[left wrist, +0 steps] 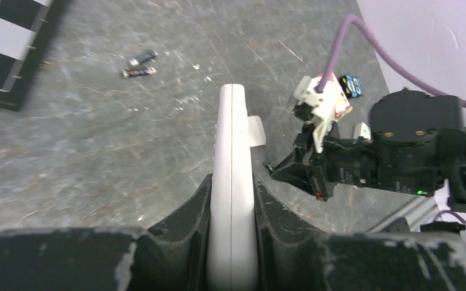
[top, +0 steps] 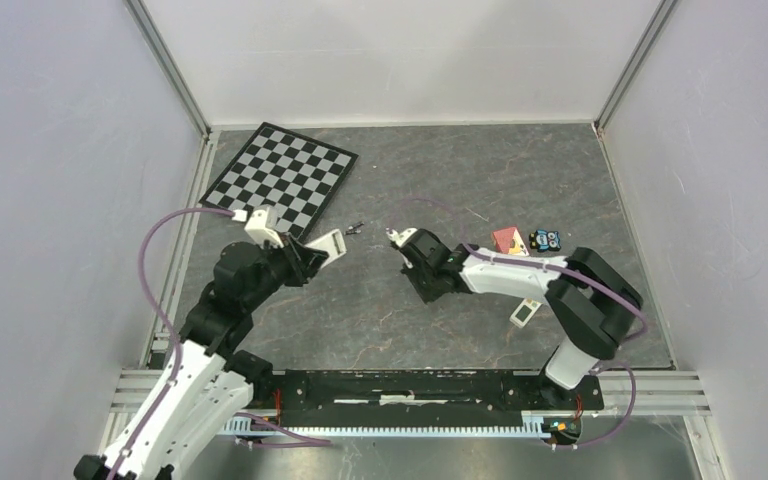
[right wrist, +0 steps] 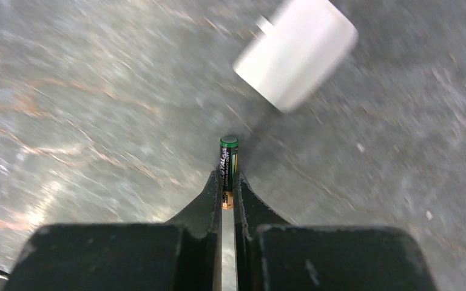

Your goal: Load the batteries into the remote control

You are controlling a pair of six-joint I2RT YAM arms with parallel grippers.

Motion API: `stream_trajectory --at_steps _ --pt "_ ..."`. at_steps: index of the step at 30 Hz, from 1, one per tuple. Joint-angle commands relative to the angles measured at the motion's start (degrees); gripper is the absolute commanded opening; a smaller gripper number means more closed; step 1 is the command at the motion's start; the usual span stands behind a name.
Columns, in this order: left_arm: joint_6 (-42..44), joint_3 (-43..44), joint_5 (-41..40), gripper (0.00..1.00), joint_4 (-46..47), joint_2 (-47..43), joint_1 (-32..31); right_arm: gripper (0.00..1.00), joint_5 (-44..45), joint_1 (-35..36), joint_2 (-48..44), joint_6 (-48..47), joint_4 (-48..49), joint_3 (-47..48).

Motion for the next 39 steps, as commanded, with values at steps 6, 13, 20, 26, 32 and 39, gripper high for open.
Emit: stream_trajectory --at_steps 6,13,20,26,32,39 --pt "-15.66 -9.73 18.82 0.02 38.54 17.16 -0.56 0.01 -0.67 -4.66 -20.35 2.46 0.17 -7.74" --pt "-24.36 -11.38 23.34 0.02 47.01 27.09 -1.72 0.02 -14.17 -4.84 -22.37 7.19 -0.49 -0.71" --pt "-26.76 -13.58 25.79 0.02 50.75 27.61 -1.68 0.04 -17.11 -4.84 -19.98 9.86 -2.94 7.11" --pt "-27.43 -14.29 26.62 0.02 52.71 27.01 -1.67 0.06 -17.26 -4.84 -17.64 10.54 -3.74 9.94" --pt "-27.99 -14.39 26.55 0.02 54.03 26.35 -1.69 0.06 -14.42 -4.84 -15.38 11.12 -4.56 12.08" --pt "-30.97 -15.52 26.65 0.02 56.73 26.3 -1.68 0.08 -12.0 -4.93 -14.06 10.04 -6.61 14.57"
